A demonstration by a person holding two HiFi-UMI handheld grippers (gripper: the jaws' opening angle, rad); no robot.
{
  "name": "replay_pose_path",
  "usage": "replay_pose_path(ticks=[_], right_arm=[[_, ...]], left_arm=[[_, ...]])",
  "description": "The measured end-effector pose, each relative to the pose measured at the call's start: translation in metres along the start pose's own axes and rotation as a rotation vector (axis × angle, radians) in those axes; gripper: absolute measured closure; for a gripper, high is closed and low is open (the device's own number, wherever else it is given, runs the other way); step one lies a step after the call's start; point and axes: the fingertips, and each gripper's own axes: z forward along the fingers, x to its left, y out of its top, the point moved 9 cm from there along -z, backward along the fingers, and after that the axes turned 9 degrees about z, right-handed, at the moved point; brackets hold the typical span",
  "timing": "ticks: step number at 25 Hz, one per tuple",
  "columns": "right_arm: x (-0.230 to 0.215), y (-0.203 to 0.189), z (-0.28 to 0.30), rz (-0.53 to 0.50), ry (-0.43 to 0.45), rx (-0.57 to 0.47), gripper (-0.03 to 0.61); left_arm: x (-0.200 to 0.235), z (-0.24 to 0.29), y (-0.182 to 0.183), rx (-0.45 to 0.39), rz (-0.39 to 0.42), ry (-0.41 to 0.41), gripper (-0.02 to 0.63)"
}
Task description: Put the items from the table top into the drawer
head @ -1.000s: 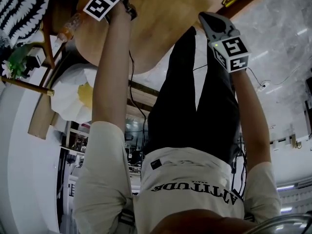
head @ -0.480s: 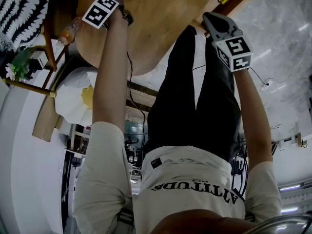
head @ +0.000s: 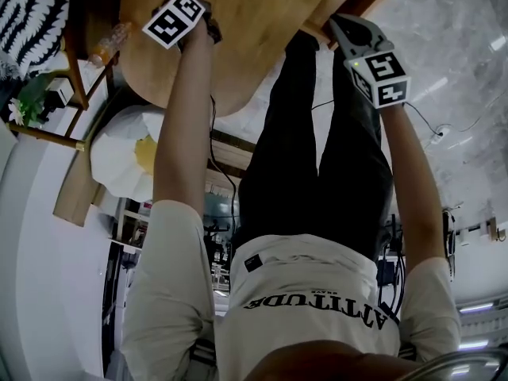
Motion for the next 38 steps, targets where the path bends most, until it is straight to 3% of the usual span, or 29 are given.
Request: replay_pose_path(ticks=[12,19,38], right_arm=[[-0.031,-0.025,-0.025,0.014,-0.015,-0.002,0.557],[-0.047,-0.038,-0.043,-0.002,-0.026,0.023,0.557],[-0.077,-0.063,-0.059,0.043,-0.022,0.016,0.557]], left_arm=[[-0.066,-0.020,-0.024,-0.006,0.285,-0.091,0.535],[-0.123,-0.041,-0.056,0.000,0.469,-0.176,0.535],[-0.239,-0.046,-0.142,0.087,0.720,-0.378,0.535]])
